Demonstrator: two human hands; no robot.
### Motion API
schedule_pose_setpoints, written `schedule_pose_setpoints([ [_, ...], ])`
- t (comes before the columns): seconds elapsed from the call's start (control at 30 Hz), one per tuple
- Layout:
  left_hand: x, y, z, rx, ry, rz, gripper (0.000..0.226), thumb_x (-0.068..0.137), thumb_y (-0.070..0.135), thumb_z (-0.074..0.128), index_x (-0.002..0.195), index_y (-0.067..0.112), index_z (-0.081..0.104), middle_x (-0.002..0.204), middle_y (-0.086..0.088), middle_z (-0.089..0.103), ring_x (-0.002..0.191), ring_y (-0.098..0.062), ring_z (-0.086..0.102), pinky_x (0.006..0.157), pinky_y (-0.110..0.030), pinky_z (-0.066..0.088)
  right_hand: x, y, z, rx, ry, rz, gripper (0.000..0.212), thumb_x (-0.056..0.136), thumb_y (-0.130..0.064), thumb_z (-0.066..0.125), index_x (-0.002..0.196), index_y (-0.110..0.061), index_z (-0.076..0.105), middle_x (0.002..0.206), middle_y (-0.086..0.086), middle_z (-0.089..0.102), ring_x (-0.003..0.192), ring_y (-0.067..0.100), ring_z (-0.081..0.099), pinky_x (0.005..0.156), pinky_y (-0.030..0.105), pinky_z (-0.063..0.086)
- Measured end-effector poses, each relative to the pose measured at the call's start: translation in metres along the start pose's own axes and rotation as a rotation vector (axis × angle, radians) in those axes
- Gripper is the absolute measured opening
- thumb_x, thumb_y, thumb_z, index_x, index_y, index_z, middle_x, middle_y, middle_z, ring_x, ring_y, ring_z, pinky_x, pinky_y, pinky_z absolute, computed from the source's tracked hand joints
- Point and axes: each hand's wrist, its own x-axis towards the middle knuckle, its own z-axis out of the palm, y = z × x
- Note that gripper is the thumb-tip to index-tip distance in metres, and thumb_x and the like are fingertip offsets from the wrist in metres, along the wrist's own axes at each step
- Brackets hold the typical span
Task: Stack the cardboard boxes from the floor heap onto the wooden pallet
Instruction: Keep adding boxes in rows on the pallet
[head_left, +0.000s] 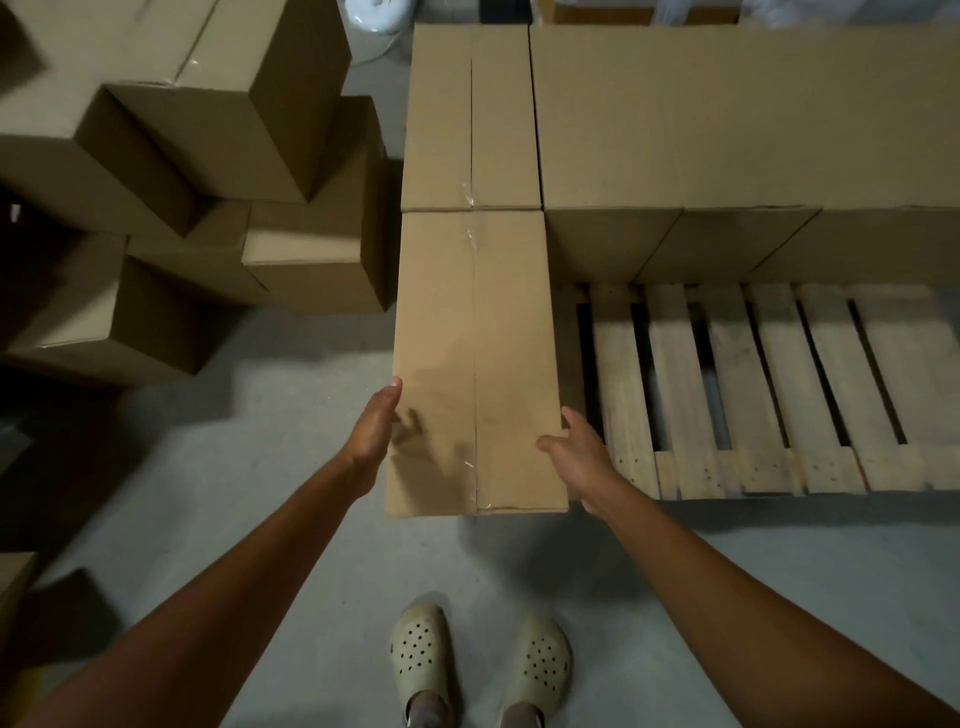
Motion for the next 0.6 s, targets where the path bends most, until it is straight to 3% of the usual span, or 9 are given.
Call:
schedule_pose_setpoints([
  [0.1,-0.040,0.051,0.005,0.038,0.028,0.182,0.055,0.106,0.050,0.028,0.153,0.021,0.033,0.149,0.005,0.039,0.139,-0.015,0.034,0.108,-0.035,0.027,-0.040,-0.044,-0.012,0.025,0.003,-0.097,0.077,0.087,-0.036,0.064,0.155,-0.024,0.031,0.152,0.002,0.046,0.133,0.023,0.049,0.111,0.048,0.042],
  [0.2,-0.090,0.100,-0.002,0.008,0.095,0.325,0.058,0.104,0.053,0.035,0.155,0.025,0.031,0.144,0.015,0.035,0.130,-0.004,0.033,0.109,-0.034,0.027,-0.098,-0.093,-0.026,0.079,0.028,-0.213,0.064,0.098,-0.026,0.061,0.155,-0.021,0.032,0.153,0.003,0.042,0.136,0.021,0.046,0.111,0.041,0.040],
  [0.3,-0.150,0.137,-0.016,0.023,0.141,0.428,0.071,0.094,0.071,0.037,0.156,0.036,0.027,0.162,0.011,0.026,0.145,-0.008,0.028,0.117,-0.042,0.026,-0.167,-0.137,-0.037,0.134,0.038,-0.347,0.062,0.098,-0.028,0.061,0.153,-0.026,0.032,0.152,0.001,0.044,0.124,0.014,0.049,0.099,0.034,0.042],
  [0.47,-0.262,0.191,-0.036,0.051,0.254,0.583,0.077,0.085,0.076,0.038,0.153,0.043,0.028,0.162,0.013,0.027,0.145,-0.007,0.029,0.117,-0.041,0.027,-0.276,-0.199,-0.053,0.232,0.039,-0.564,0.058,0.098,-0.027,0.062,0.150,-0.030,0.037,0.146,-0.009,0.046,0.121,0.005,0.047,0.084,0.017,0.040],
  [0.6,-0.343,0.210,-0.051,0.087,0.351,0.646,0.072,0.089,0.070,0.039,0.154,0.038,0.031,0.160,0.011,0.032,0.143,-0.009,0.034,0.117,-0.047,0.034,-0.350,-0.228,-0.063,0.236,0.020,-0.683,0.053,0.096,-0.031,0.064,0.143,-0.038,0.041,0.138,-0.016,0.049,0.113,-0.005,0.052,0.086,0.015,0.041],
])
